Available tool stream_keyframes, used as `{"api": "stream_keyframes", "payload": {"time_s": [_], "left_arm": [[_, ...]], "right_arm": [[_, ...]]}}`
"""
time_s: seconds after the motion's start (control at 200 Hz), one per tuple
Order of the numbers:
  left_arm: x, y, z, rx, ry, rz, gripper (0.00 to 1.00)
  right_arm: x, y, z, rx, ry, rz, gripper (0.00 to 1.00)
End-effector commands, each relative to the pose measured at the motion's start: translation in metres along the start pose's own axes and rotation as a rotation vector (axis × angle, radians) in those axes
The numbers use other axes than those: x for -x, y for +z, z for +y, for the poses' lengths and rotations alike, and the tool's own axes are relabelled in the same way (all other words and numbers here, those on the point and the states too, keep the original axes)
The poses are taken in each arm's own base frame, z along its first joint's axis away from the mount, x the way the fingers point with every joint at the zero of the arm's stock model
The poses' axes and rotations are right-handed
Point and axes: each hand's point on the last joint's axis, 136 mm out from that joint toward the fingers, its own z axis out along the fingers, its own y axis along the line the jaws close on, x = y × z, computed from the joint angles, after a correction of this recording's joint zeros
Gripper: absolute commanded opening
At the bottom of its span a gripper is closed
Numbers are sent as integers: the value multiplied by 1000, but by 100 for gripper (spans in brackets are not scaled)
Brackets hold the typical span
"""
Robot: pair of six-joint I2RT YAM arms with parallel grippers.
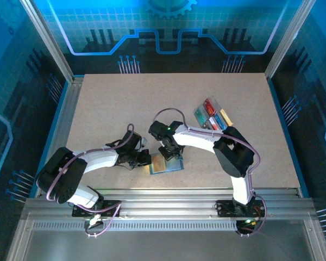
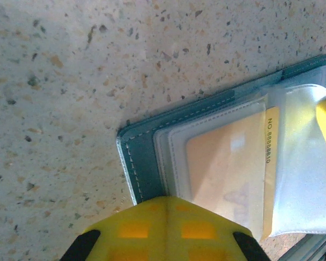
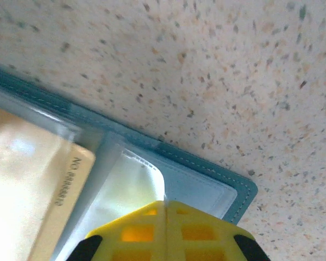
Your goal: Put the credit cards into the card holder
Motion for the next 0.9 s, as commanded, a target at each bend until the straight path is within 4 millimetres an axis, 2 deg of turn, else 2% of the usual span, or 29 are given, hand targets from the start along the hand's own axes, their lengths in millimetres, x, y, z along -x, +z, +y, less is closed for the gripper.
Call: {"api": "stream_keyframes", "payload": {"time_s": [0.0, 0.195, 0.51, 0.685, 0.805, 0.895], "left_arm": [[-22, 4, 34, 131, -42, 50, 0], [-23, 5, 30, 127, -34, 50, 0], [-23, 4, 27, 117, -35, 46, 0], [-23, 2, 27, 115, -37, 42, 0], [-24, 2, 28, 117, -37, 41, 0], [-24, 3, 28, 115, -39, 43, 0]], "right_arm": [[1, -16, 10, -15, -59, 0, 0], [8, -24, 24, 23, -77, -9, 0], [18, -20, 44, 166, 1, -9, 20], [16, -12, 52, 295, 90, -11, 25], [15, -19, 62, 406, 129, -46, 36], [12, -22, 63, 431, 143, -49, 39]]}}
